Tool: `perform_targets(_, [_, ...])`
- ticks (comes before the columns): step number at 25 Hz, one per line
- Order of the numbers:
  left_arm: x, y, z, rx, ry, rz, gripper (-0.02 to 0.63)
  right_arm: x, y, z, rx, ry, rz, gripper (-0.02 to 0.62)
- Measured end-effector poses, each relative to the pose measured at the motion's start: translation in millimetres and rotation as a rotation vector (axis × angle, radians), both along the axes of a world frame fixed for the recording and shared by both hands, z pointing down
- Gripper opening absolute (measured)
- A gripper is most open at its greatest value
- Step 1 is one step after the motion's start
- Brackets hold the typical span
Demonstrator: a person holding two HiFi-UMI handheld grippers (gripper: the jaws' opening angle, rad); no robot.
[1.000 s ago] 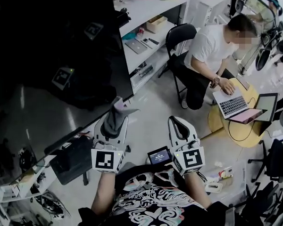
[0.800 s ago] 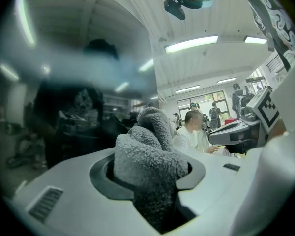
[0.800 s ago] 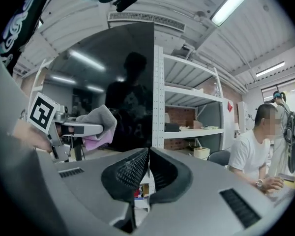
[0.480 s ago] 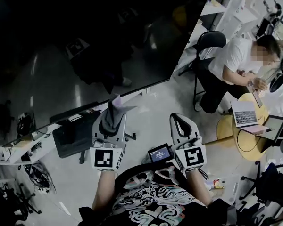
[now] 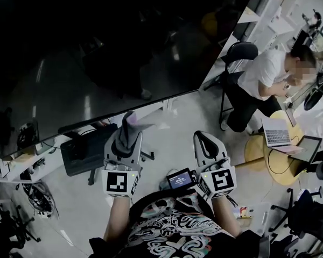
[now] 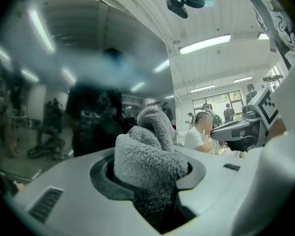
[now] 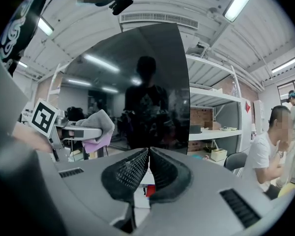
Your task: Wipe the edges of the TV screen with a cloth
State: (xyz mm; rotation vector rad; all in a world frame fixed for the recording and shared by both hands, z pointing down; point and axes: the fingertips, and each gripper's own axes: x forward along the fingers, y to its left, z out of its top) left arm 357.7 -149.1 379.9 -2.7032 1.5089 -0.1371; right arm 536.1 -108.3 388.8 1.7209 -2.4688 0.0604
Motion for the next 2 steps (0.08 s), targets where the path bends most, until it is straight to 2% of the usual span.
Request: perform_targets(2, [-0.8,7.4,-3.3,0.003,-0.001,0.005,0.186,-2.5,9.7,-0.3,-0.026,0.012,-0.008,0.032])
